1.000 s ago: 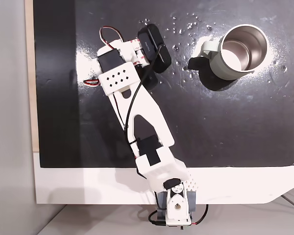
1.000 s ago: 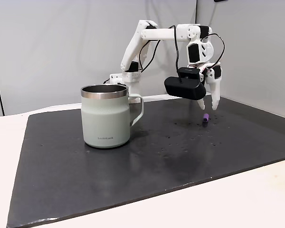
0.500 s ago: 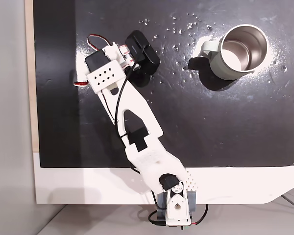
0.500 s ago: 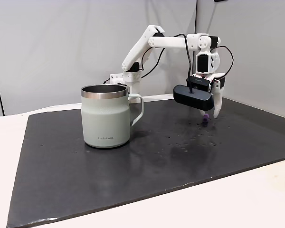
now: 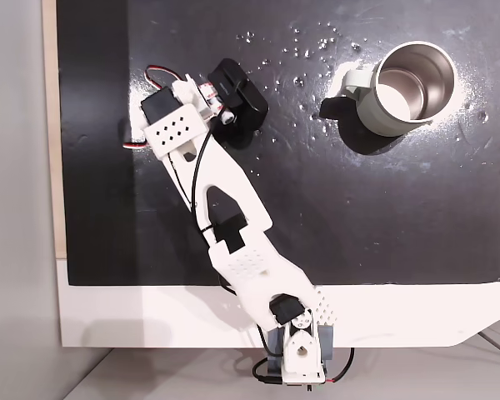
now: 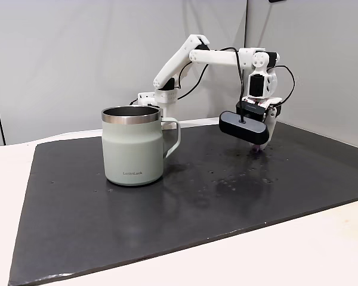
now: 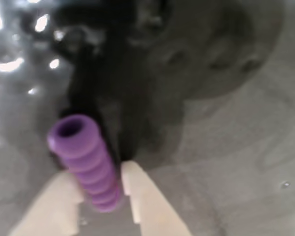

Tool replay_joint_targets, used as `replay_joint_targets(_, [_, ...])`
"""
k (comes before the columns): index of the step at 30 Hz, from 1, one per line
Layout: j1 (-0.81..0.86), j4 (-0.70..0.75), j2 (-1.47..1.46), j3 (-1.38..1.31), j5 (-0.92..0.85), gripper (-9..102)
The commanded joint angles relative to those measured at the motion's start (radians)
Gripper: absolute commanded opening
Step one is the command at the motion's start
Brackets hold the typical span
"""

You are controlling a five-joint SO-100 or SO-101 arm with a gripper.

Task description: Grasp a pengrip and put it in the cup.

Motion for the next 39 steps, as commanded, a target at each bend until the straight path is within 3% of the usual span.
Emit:
replay_joint_targets(1, [0.002, 0.008, 0.012, -0.072, -0.008, 0])
replay_joint_targets(18, [0.166, 0.120, 0.413, -0.120, 0.061, 0])
replay_joint_targets(28, [0.469, 0.186, 0.595, -0.124, -0.023, 0])
replay_joint_targets(39, [0.765, 0.196, 0.561, -0.264, -0.201, 0])
